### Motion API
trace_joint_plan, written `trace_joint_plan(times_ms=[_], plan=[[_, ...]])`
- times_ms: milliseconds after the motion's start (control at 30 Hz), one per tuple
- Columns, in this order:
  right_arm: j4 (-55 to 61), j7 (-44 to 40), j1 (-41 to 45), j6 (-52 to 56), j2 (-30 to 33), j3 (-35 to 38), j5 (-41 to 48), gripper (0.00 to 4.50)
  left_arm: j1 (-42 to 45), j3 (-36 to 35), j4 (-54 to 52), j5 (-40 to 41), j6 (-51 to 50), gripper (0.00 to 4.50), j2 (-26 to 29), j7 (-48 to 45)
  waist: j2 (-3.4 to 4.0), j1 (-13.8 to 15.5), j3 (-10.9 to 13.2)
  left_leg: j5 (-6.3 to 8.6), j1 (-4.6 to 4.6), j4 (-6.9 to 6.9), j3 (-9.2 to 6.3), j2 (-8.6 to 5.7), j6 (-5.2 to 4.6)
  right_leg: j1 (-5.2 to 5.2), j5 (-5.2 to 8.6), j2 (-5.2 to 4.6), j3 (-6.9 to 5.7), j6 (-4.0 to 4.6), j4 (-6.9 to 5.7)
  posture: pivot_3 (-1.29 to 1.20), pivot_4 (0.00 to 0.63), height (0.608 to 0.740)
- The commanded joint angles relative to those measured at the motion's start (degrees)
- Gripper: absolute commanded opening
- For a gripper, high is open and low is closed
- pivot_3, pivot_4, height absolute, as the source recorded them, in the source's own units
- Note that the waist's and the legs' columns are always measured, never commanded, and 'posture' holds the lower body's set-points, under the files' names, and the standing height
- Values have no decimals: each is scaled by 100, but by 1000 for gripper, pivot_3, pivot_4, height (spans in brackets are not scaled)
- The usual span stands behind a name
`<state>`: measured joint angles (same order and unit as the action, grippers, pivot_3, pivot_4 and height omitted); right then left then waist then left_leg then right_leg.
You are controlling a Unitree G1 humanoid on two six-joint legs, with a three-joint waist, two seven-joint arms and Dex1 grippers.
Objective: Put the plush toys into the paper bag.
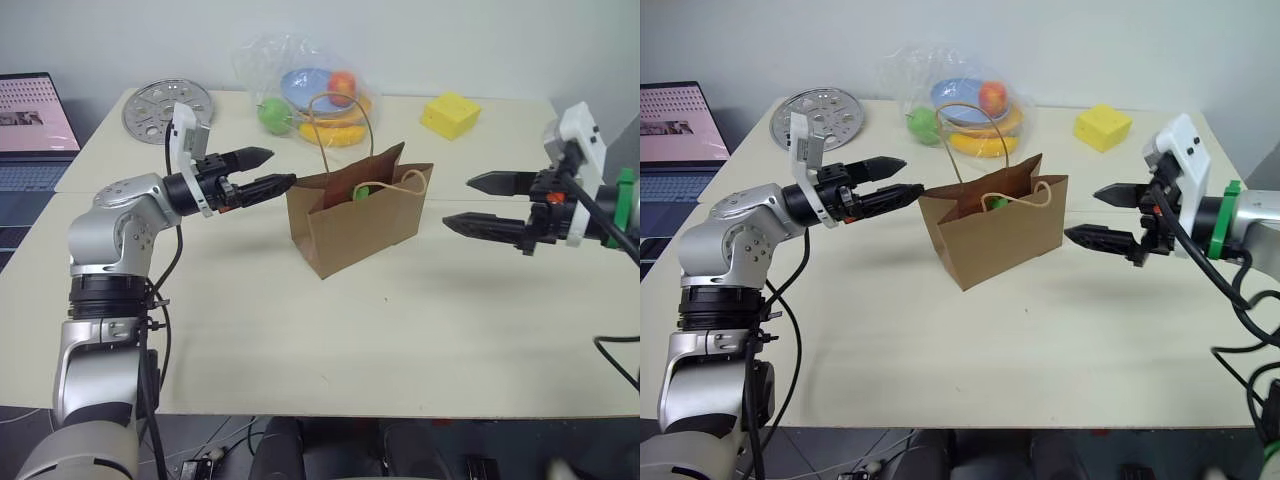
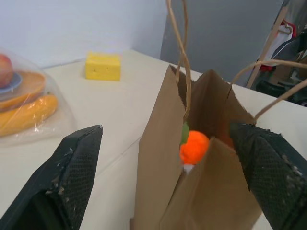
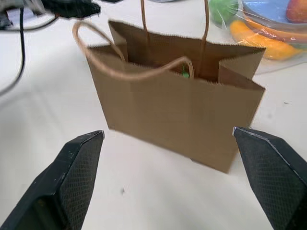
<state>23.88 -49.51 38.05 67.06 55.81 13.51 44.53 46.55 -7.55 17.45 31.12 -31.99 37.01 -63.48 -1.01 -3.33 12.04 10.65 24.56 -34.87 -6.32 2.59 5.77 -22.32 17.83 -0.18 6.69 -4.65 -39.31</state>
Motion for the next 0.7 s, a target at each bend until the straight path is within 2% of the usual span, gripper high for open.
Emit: trace_joint_plan(times_ms=[33,233,567,700], plan=[[434,-402,-118,-244,178,239,411,4500,-242,-39,-392,179,-77,4489,99,-291,0,-6,0,0,0,0,0,0,0,1,0,0,0,0,0,0,150,740],[854,-254,-268,-146,119,278,1003,4500,-210,244,-120,-33,175,4489,-263,-370,0,17,0,0,1,-5,-3,0,0,6,0,0,-2,0,1,0,150,740],[923,-217,-520,-193,354,318,1431,4500,-430,223,-415,153,-36,4489,63,-984,0,14,0,0,3,-3,-4,1,0,5,-1,0,-3,0,9,0,150,740],[926,-165,-543,-294,381,234,1434,4500,-611,323,-731,122,10,4489,7,-975,0,13,0,0,3,-4,-3,2,0,6,-1,0,-2,0,9,0,150,740]])
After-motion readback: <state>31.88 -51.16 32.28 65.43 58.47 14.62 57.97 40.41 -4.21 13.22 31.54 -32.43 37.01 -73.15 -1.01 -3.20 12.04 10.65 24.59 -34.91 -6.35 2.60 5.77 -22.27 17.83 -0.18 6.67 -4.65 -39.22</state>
